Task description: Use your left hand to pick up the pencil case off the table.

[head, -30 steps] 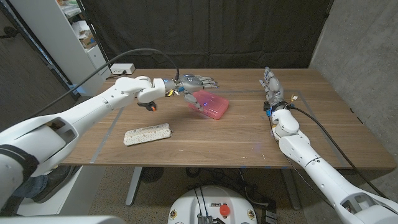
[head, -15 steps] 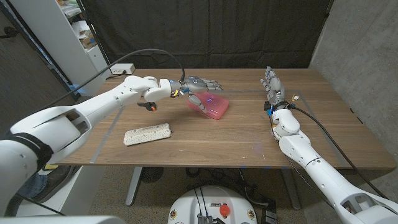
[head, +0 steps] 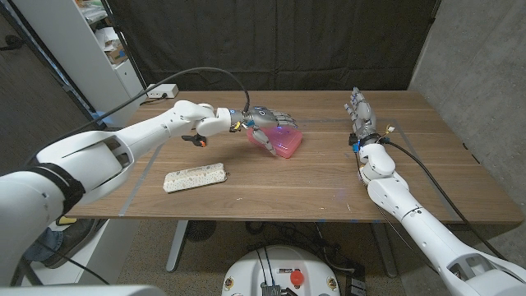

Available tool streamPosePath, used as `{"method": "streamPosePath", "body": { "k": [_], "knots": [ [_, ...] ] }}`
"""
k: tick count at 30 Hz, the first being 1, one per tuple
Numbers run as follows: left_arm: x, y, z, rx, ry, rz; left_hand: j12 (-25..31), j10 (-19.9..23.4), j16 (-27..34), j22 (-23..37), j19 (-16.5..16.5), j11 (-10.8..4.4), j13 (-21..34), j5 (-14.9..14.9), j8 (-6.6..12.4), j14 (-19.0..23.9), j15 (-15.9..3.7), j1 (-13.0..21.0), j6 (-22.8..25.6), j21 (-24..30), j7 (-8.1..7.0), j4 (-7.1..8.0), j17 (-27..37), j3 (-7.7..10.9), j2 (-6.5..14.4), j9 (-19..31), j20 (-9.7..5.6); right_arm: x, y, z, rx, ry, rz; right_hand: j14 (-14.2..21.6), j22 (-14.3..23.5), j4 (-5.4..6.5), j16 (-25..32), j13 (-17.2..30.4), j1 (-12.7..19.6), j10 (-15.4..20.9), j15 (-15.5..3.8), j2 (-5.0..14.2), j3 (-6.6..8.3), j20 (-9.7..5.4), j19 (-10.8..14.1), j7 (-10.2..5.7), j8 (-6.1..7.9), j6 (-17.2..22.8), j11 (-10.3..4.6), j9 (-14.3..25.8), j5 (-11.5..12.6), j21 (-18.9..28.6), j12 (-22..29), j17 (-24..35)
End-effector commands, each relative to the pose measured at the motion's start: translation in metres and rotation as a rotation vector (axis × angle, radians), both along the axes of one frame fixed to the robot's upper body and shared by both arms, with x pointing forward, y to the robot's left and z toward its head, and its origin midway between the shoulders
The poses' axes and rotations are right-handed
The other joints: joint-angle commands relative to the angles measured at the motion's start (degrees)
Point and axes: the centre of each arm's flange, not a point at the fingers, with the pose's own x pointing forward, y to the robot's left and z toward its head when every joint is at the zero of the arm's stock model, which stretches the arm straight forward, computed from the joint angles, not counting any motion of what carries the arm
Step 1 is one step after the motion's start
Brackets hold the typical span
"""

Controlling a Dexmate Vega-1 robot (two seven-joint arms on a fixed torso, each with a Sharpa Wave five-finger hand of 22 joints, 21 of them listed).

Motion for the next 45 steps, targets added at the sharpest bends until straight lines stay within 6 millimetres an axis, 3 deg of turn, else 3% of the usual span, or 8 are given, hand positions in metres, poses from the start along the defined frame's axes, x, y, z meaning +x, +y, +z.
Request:
{"method": "streamPosePath", "body": {
  "k": [1, 37, 42, 45],
  "knots": [
    [0.006, -0.006, -0.008, 0.01, 0.014, -0.007, 0.2, 0.3, 0.4, 0.0, 0.3, 0.13, 0.3, 0.3, 0.45, 0.5, 0.18, 0.9, 0.7, 0.1, -0.22, -0.25, 0.2, -0.46, 0.1, 0.1, -0.03, 0.002, -0.001, 0.003, -0.003, -0.004, 0.0, 0.4, 0.3, -0.23, 0.4, 0.3, 0.0, 0.1, 0.18, -0.33, 0.15, 0.2, -0.3, -0.19, -0.09, 0.2, -0.36, 0.1, 0.4, 0.2, 0.3, 0.3],
    [0.022, -0.019, -0.045, -0.005, 0.093, 0.028, 0.5, 1.3, 0.4, 0.1, 0.2, -0.11, 0.2, 1.4, 0.76, 1.6, 0.25, 3.0, 1.7, -0.3, -0.37, -0.33, 0.2, -0.49, 1.7, 0.1, 0.14, 0.006, -0.016, -0.006, 0.003, 0.016, -0.01, 0.4, 0.3, -0.38, 0.4, 0.3, 0.0, 0.1, 0.23, -0.35, 0.08, 0.3, -0.5, -0.29, -0.06, 0.2, -0.09, 0.1, 0.5, 0.2, 0.3, 0.3],
    [0.021, -0.017, -0.049, -0.026, 0.077, 0.038, 0.8, 2.2, 1.0, 0.4, 2.1, -0.65, 0.2, 3.4, 0.98, 4.2, -0.43, 7.0, 2.3, 0.3, -0.38, -0.65, 0.4, 1.06, 4.5, 0.1, 0.1, 0.007, -0.016, -0.007, 0.004, 0.017, -0.009, 0.4, 0.3, -0.39, 0.4, 0.3, 0.0, 0.1, 0.26, -0.34, 0.08, 0.3, -0.5, -0.27, -0.06, 0.2, -0.27, 0.1, 0.5, 0.2, 0.3, 0.3],
    [0.019, -0.016, -0.05, -0.046, 0.075, 0.044, 1.2, 3.5, 1.8, 0.7, 5.6, -0.98, 0.4, 4.5, 1.31, 7.7, -0.98, 11.2, 3.6, 1.4, -0.43, -0.98, 0.7, 2.96, 7.1, 0.2, 0.08, 0.008, -0.015, -0.007, 0.004, 0.017, -0.007, 0.4, 0.3, -0.39, 0.4, 0.3, 0.0, 0.1, 0.29, -0.33, 0.06, 0.28, -0.5, -0.33, -0.03, 0.3, 0.04, 0.1, 0.5, 0.2, 0.3, 0.3]
  ]
}}
